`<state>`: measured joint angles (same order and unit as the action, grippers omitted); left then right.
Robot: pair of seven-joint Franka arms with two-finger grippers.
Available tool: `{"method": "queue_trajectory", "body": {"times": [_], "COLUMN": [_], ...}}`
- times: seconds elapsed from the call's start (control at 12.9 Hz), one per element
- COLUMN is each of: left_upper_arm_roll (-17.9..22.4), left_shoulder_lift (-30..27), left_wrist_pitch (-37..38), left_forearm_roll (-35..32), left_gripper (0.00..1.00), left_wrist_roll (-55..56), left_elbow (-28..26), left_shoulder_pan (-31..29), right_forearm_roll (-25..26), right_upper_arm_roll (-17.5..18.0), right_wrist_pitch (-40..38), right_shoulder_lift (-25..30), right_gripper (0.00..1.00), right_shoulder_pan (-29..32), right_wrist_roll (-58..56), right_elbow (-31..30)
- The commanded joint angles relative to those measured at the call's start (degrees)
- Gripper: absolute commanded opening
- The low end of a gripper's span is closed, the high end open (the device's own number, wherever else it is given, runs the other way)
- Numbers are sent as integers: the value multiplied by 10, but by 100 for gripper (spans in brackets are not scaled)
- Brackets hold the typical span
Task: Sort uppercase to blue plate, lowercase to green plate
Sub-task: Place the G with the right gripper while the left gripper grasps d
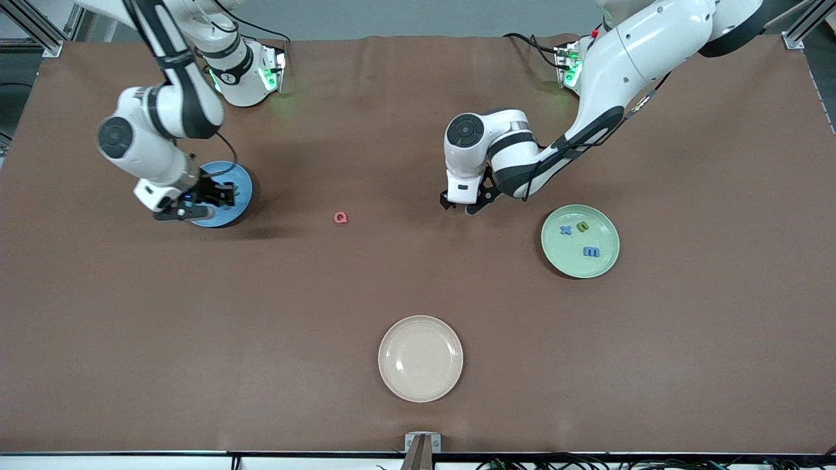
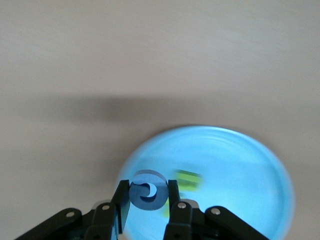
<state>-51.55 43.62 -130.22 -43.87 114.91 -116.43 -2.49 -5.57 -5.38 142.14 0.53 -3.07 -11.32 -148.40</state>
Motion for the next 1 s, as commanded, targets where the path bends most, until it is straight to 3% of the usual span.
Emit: {"method": "queue_trajectory", "body": {"times": [0.0,0.15,0.39,0.62,0.7,0.77,0.85,0.93], "left_upper_arm_roll": [2,2,2,2,2,2,2,2], "left_shoulder_lift": [9,9,9,10,10,10,10,10], "left_wrist_pitch": [-22,-29,-36,-36,-36,-36,-36,-36], "left_forearm_roll": [11,11,11,11,10,10,10,10], "left_gripper": [99,89,73,69,65,63,59,51], "left_wrist_roll": [19,20,27,28,27,27,27,27], "left_elbow": [10,7,-5,-16,-20,-22,-22,-22], "left_shoulder_pan": [-5,-5,-5,-5,-4,-3,-3,-3], "right_forearm_roll": [5,5,5,5,4,4,4,4], "right_upper_arm_roll": [13,13,13,14,14,15,15,15], "right_wrist_pitch": [66,114,172,173,171,166,164,159], "right_shoulder_lift": [14,-17,-75,-82,-84,-85,-84,-83], "right_gripper": [0,0,0,1,11,51,100,100], "right_shoulder_pan": [63,107,122,121,120,118,117,117], "right_wrist_roll": [-83,-141,-161,-161,-158,-154,-152,-151], "right_elbow": [-56,-61,-60,-59,-57,-53,-51,-51]}}
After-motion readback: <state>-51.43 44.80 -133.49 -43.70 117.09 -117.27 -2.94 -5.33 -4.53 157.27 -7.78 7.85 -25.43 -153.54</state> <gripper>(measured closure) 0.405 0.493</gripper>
